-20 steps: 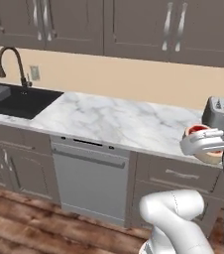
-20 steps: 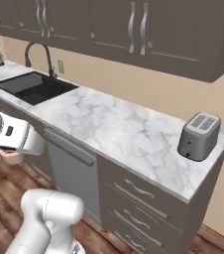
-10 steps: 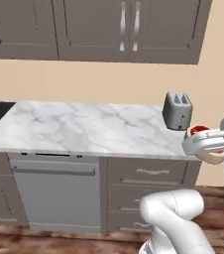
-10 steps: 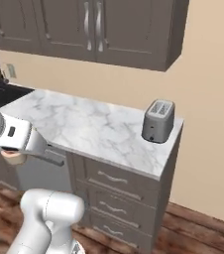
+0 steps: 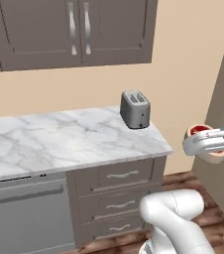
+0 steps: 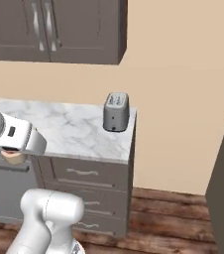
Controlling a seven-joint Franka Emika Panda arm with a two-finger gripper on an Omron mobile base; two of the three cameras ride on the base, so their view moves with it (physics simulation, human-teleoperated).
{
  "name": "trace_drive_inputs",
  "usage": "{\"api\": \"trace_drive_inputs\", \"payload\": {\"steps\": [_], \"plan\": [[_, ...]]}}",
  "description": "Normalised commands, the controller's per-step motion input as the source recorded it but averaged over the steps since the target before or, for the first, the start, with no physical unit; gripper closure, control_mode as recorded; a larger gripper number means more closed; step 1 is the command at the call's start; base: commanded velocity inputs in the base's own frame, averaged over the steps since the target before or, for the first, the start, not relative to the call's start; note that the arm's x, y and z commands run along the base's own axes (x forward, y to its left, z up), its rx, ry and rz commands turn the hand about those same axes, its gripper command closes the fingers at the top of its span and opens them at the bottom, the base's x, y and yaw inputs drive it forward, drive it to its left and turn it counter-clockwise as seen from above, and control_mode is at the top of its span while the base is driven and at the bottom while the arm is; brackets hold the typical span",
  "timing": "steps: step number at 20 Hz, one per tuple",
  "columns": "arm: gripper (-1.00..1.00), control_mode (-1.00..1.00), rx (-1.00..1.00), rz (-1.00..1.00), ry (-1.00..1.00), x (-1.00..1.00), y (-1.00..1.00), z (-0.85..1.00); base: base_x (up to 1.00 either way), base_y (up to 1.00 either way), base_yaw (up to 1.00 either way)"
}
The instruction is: Open the fridge, remove the orange, lemon, and steak, and place them on any counter.
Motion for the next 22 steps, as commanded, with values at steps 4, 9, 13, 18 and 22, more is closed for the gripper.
{"api": "trace_drive_inputs", "payload": {"steps": [4,9,13,18,22], "plan": [[1.0,1.0,0.0,0.0,0.0,0.0,0.0,0.0,0.37,0.0,-0.29],[1.0,1.0,0.0,0.0,0.0,0.0,0.0,0.0,0.7,0.0,-0.1],[1.0,1.0,0.0,0.0,0.0,0.0,0.0,0.0,0.71,0.01,0.0],[1.0,1.0,0.0,0.0,0.0,0.0,0.0,0.0,0.53,0.0,0.0],[1.0,1.0,0.0,0.0,0.0,0.0,0.0,0.0,0.35,0.0,0.0]]}}
